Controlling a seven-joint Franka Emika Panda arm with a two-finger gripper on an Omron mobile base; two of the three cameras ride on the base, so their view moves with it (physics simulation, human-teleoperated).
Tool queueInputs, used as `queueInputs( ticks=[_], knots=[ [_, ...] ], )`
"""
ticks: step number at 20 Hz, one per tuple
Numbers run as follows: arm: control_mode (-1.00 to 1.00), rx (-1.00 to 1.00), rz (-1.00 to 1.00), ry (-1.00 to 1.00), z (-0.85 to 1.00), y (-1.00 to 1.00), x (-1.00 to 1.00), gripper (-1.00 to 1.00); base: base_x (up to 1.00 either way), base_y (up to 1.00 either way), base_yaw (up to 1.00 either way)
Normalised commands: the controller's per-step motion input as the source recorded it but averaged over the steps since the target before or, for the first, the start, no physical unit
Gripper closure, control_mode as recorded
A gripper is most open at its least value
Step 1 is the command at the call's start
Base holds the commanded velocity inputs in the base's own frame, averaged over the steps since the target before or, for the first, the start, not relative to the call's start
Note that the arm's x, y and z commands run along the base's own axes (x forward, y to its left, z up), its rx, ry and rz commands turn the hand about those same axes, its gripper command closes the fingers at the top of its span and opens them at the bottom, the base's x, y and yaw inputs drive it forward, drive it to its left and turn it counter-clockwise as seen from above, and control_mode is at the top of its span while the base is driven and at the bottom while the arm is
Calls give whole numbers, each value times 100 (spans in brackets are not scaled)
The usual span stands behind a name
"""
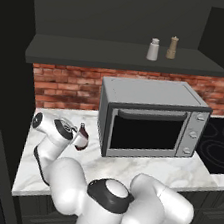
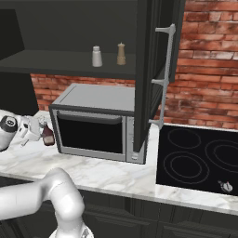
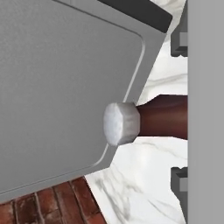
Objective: There are various items on the counter. Only move the condiments/shakers into the cabinet.
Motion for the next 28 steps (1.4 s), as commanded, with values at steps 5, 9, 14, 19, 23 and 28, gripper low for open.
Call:
queueInputs(
  ticks=[5,9,14,19,23,28],
  knots=[
    [-100,-1,0,4,-8,0,19,-100,0,0,0],
    [-100,-1,0,4,-9,0,19,-100,0,0,0],
    [-100,-3,0,2,-4,-2,-2,100,0,0,0],
    [-100,0,0,0,11,-6,-41,100,0,0,0],
    [-100,0,1,-1,49,-19,-48,100,0,0,0],
    [-100,0,0,0,39,-11,-25,100,0,0,0]
  ],
)
